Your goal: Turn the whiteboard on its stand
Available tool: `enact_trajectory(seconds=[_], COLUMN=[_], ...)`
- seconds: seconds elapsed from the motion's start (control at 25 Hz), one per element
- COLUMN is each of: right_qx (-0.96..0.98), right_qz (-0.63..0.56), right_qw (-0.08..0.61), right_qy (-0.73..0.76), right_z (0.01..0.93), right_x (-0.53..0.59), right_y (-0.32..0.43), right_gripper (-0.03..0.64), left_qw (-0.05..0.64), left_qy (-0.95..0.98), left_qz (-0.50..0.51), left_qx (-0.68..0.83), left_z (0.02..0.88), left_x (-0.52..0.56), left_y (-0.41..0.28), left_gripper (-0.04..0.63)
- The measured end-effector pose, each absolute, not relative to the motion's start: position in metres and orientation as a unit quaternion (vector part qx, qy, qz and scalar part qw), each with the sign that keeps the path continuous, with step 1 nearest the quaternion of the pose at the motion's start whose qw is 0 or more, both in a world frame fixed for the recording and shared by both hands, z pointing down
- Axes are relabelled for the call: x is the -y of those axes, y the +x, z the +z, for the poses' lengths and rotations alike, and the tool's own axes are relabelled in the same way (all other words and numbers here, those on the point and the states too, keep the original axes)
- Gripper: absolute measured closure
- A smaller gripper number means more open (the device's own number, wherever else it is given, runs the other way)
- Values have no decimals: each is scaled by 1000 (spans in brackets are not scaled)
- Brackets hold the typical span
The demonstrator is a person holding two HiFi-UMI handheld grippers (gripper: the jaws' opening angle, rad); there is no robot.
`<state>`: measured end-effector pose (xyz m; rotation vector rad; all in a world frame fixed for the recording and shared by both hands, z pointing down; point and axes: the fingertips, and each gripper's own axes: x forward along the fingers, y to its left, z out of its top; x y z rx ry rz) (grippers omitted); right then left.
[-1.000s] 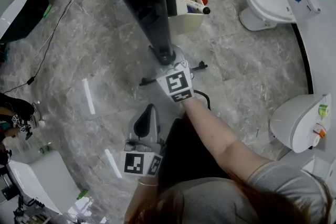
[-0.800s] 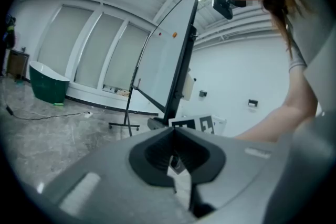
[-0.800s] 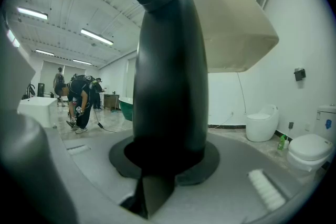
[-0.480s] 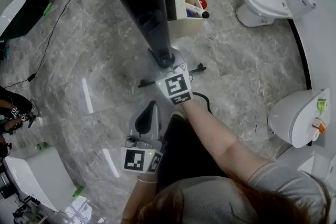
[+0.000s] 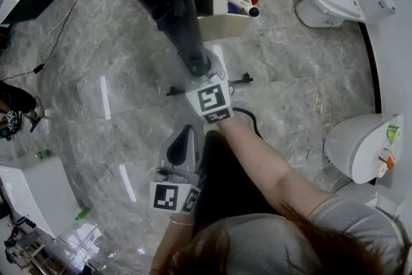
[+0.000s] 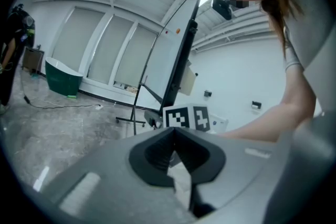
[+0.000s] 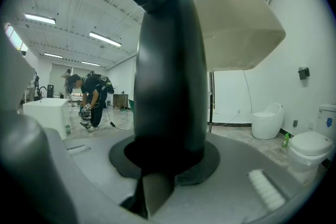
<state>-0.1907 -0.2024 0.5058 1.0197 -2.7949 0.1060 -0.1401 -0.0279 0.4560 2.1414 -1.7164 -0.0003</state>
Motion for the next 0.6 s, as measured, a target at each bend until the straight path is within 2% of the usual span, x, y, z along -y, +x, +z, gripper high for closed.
enact_trajectory(seconds=[0.6], right_qx=[941], right_qz=[31], right_qw=[83], right_qy=[327], right_z=[507], right_x=[123], right_y=[-187], right_gripper=[529], left_qw=[206], left_qy=[754], left_qz=[-4], left_qx=[624], left_z=[464], left_x=[-55], left_y=[-141], left_gripper=[597])
